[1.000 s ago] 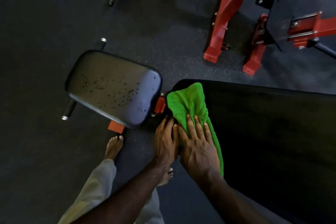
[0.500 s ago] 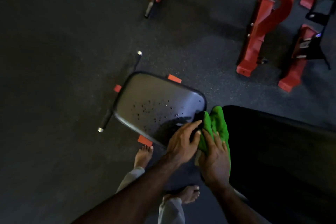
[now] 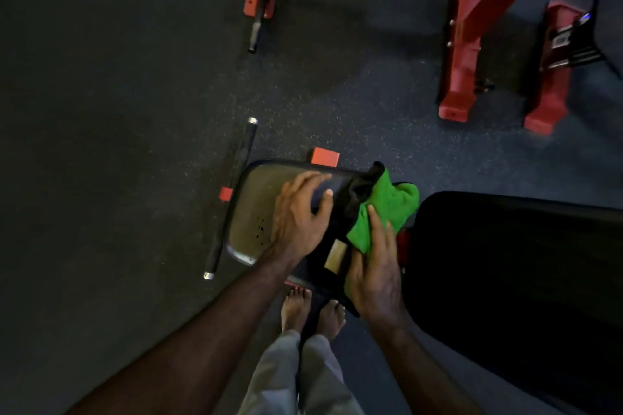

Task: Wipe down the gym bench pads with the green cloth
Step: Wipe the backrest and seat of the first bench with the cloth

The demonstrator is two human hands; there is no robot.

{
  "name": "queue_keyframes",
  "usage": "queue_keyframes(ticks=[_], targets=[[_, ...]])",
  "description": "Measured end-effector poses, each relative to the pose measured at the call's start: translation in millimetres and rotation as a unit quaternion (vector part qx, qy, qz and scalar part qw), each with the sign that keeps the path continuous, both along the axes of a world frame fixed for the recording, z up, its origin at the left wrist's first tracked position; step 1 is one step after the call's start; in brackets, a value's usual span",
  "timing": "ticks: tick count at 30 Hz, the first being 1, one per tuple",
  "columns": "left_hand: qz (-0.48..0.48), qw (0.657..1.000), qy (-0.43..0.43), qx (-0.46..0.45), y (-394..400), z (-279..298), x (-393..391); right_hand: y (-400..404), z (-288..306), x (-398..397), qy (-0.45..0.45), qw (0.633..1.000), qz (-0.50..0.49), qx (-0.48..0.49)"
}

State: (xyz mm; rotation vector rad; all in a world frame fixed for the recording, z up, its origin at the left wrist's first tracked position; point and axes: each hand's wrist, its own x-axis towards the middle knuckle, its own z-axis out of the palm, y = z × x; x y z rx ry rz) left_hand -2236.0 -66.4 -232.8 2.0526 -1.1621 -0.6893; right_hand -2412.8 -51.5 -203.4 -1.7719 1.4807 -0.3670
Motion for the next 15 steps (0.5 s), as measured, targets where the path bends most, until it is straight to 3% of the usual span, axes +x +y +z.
queue_keyframes(ticks=[6,11,15], targets=[[0.010,0.993,-0.106,0.045,0.3,-15.5,41.7,5.9,-46.9,13.7,0.158,0.984,0.081,-0.022],[0.024,0.989,-0.125,0.080,-0.1,-38.8,83.1,-12.7,-45.5,11.8,0.161,0.984,0.024,-0.066],[0.011,0.973,-0.201,0.113,2.5,-55.3,72.8,-19.7,-63.7,20.1,0.165,0.985,-0.003,-0.060]])
